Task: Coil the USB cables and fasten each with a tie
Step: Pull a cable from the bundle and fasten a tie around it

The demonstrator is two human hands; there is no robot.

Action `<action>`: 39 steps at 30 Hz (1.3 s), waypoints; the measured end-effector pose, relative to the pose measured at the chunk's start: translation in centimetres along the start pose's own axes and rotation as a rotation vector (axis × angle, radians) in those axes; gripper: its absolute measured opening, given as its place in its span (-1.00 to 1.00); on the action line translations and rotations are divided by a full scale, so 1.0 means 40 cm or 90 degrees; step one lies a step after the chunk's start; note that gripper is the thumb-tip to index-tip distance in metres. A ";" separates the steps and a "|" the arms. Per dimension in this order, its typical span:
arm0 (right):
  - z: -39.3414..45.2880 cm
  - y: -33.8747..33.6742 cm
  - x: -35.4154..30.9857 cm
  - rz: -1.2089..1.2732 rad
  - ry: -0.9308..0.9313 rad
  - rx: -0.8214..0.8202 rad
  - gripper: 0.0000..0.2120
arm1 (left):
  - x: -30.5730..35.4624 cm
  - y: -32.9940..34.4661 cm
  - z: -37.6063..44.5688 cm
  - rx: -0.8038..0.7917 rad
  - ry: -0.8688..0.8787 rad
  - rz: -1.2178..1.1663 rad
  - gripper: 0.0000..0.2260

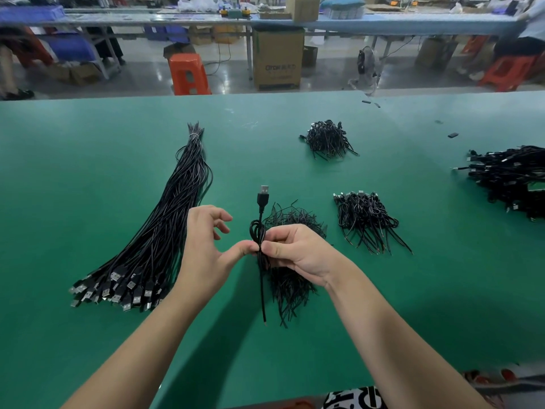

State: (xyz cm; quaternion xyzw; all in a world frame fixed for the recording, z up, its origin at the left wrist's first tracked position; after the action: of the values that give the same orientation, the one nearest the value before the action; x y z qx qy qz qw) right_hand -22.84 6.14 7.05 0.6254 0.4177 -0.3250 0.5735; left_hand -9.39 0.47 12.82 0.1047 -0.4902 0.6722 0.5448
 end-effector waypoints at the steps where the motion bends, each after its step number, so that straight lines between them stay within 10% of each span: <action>1: 0.002 -0.010 0.001 -0.013 0.003 0.018 -0.88 | -0.002 0.005 0.001 -0.005 0.002 0.006 -0.49; 20: -0.058 -0.548 -0.285 -0.592 0.142 0.578 -0.67 | -0.380 0.170 -0.081 -0.170 -0.133 0.514 -0.70; 33: -0.025 -0.801 -0.292 -0.792 0.496 0.601 -0.48 | -0.389 0.168 -0.083 -0.144 -0.132 0.524 -0.74; 39: -0.012 -0.803 -0.270 -0.796 0.468 0.614 -0.48 | -0.391 0.168 -0.082 -0.145 -0.139 0.524 -0.74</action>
State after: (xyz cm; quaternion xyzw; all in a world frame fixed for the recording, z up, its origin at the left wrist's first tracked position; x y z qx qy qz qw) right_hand -56.37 4.78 2.34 0.5213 0.6601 -0.4989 -0.2087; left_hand -7.71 -6.34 -3.06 -0.0894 -0.6167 0.7600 0.1844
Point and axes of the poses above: each hand's wrist, its own z-axis towards the middle knuckle, its own y-axis out of the palm, x = y × z, the point moved 10 cm from there along z, towards the middle knuckle, and after that the axes turned 8 degrees about z, right-handed, at the moved point
